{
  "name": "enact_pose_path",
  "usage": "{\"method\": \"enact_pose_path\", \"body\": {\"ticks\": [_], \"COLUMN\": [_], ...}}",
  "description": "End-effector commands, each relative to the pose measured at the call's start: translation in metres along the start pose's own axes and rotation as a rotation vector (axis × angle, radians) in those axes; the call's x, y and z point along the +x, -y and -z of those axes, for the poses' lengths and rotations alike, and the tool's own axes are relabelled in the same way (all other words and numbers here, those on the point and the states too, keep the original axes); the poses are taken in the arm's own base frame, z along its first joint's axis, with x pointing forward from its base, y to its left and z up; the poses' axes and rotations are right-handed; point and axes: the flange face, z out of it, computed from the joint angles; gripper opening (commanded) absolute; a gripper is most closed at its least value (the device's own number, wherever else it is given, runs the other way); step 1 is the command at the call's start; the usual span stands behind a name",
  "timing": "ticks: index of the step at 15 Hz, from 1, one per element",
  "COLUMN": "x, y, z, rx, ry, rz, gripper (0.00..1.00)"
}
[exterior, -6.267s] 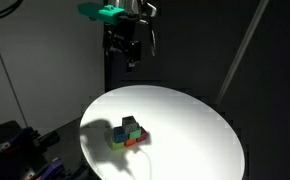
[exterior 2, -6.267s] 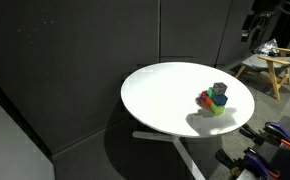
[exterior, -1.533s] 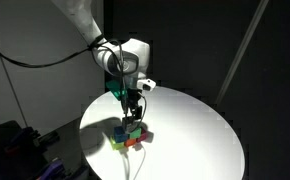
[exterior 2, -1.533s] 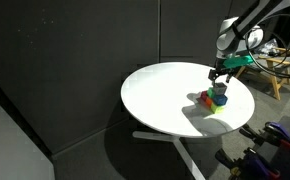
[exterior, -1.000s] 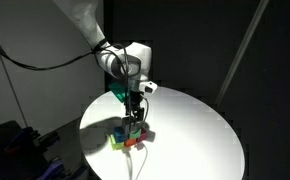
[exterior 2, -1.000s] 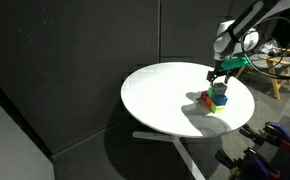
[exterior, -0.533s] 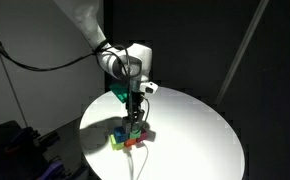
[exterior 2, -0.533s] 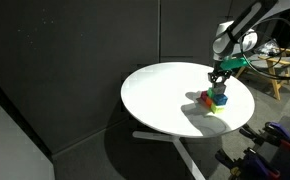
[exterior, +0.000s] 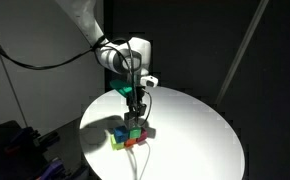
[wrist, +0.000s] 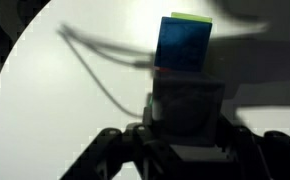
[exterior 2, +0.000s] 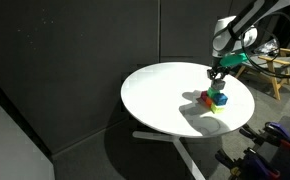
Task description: Put the grey building block on the table to the right and then put the green building block on top of the grey building block
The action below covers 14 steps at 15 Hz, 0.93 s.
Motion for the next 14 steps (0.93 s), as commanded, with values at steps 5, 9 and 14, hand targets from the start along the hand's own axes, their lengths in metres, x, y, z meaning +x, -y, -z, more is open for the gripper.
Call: {"method": "enact_pose_path", "body": {"ticks": [5,9,14], "x": [-0.008,-0.012,-0.018], "y": [-0.019,-0.034,-0.049], "z": [0.041,0.049,0.047], "rx": [-0.020,-0.026,-0.041], "ry": [-0.013,-0.019,-0.030], "rz": [-0.009,-0.003,0.056], "gripper": [0.32,0.32,0.32]}}
